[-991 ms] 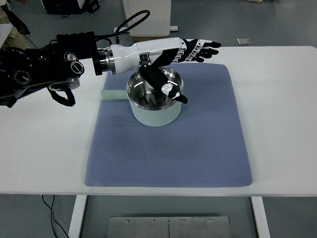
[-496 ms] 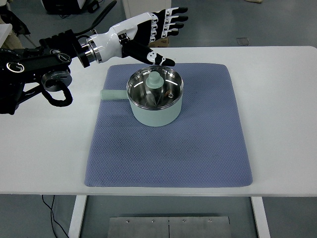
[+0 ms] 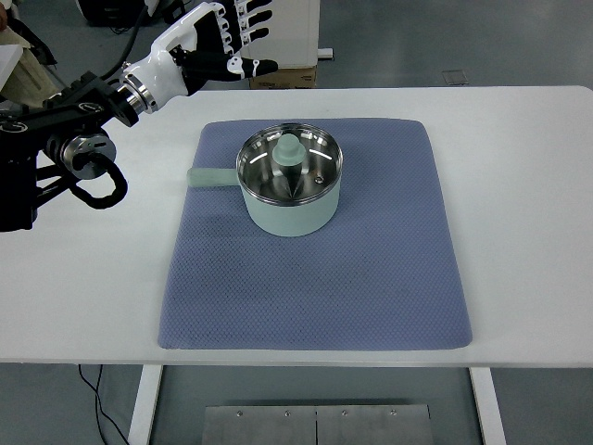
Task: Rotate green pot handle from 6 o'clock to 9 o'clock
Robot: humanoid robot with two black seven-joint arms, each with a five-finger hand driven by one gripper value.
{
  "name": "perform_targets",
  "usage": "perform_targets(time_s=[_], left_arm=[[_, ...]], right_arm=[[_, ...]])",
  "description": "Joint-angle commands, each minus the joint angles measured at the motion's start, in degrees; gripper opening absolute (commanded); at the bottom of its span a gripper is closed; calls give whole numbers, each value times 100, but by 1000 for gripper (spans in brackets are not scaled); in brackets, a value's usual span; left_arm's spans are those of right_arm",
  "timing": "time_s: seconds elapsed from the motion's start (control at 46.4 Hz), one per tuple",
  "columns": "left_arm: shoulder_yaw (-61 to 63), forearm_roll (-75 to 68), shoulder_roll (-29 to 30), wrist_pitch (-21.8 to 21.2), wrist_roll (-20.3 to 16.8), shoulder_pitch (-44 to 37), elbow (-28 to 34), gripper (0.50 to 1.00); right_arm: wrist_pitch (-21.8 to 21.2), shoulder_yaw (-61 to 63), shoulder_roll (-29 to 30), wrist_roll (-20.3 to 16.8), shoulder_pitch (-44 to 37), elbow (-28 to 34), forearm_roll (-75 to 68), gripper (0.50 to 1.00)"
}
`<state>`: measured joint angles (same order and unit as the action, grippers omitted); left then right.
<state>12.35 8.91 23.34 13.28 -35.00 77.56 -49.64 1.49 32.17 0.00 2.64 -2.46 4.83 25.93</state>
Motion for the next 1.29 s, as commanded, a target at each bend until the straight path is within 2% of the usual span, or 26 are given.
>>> perform_targets(time_s=[0.0,0.086,0.151,0.28,0.819,1.271], left_arm=[[-127,-3,-14,-89,0,-118,42,1000],[-207,6,-23,-106,0,-189,51,1000],[-400,6,-14,-326,0,-373,68,1000],[-575,6,-40,-387,0,-575,156,1000],[-1542,15,-269,-1249,0,-1279,499,1000],[-2034,419,-646,-1565,0,-1841,754,1000]], right_arm=[[0,0,0,0,0,0,0,1000],[0,0,0,0,0,0,0,1000],[0,0,0,0,0,0,0,1000],[0,0,0,0,0,0,0,1000],[0,0,0,0,0,0,0,1000],[0,0,0,0,0,0,0,1000]])
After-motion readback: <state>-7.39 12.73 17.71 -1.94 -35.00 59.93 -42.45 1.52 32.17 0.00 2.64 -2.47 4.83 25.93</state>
